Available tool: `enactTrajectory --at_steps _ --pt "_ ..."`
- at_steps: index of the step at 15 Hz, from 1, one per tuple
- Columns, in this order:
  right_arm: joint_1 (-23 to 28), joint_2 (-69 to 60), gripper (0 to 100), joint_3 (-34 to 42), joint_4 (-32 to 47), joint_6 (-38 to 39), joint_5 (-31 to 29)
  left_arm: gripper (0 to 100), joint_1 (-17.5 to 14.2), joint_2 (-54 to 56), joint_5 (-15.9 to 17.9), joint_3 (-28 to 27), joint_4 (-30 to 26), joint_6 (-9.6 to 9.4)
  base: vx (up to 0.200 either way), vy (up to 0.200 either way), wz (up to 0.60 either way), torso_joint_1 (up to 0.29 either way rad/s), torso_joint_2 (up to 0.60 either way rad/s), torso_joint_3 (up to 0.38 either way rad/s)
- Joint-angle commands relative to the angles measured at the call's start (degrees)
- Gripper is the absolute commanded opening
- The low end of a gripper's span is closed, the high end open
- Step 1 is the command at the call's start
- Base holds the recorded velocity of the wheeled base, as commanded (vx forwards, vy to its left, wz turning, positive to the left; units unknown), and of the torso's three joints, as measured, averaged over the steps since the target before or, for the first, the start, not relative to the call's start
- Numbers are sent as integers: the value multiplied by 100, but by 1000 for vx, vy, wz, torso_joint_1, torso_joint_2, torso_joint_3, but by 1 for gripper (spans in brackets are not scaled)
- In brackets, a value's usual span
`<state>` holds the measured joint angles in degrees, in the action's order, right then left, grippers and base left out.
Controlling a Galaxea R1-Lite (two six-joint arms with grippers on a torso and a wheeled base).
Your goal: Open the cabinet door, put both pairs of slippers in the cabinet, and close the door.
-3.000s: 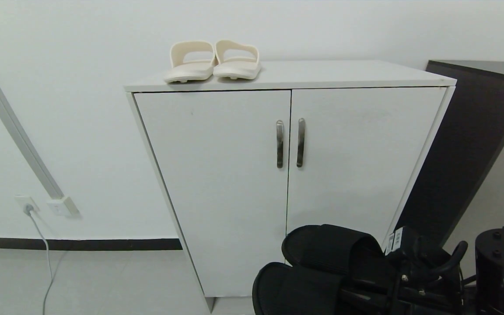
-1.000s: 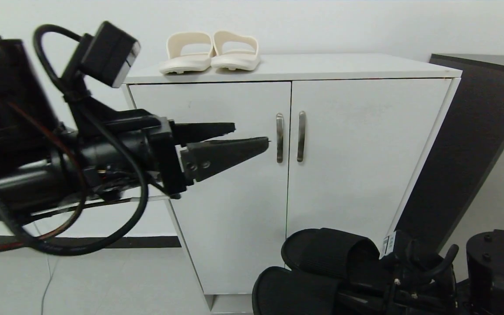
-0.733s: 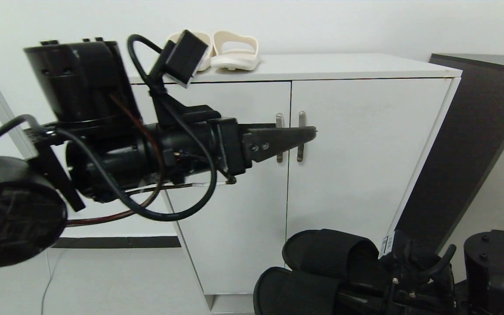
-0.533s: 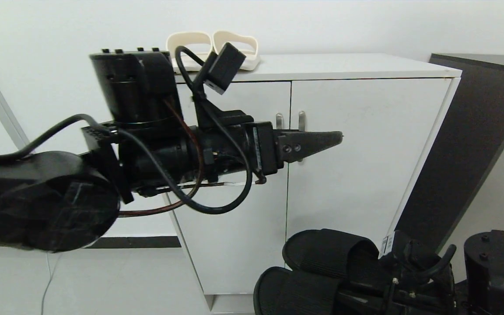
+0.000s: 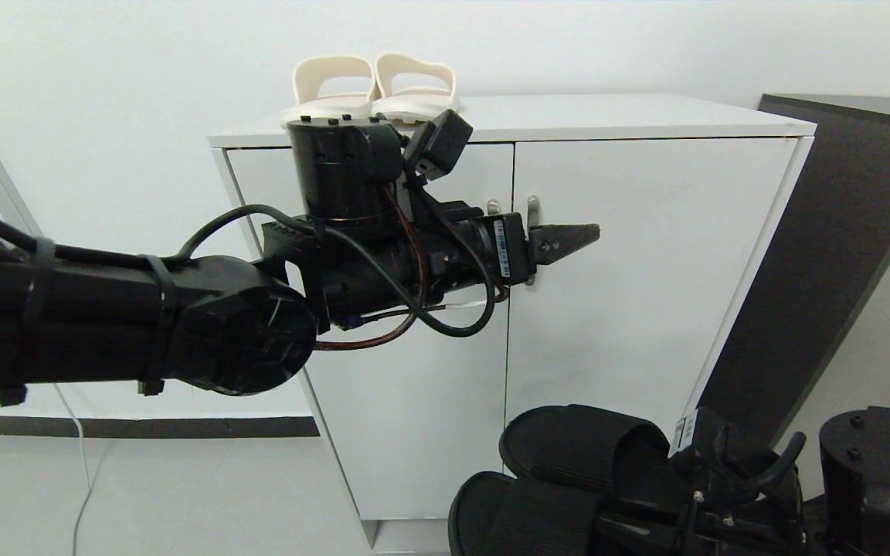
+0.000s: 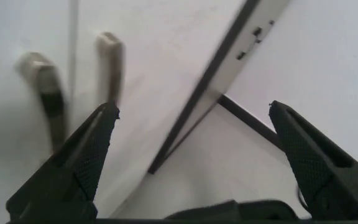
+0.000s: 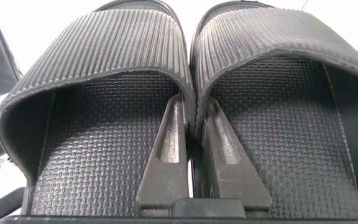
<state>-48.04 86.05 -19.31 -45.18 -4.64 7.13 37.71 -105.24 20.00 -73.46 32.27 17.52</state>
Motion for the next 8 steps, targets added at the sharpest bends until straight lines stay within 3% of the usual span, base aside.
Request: enactTrajectory --at_steps 1,4,8 --pt "-3 8 0 6 0 -1 -1 100 -9 -93 -67 -54 8 -3 0 0 0 0 0 0" --pt "-3 17 0 33 0 -1 25 100 -79 -348 -269 -423 -98 -3 0 0 0 0 0 0" --pt "-3 17 0 41 0 -1 25 100 -70 -541 -251 -705 -335 -3 0 0 0 0 0 0"
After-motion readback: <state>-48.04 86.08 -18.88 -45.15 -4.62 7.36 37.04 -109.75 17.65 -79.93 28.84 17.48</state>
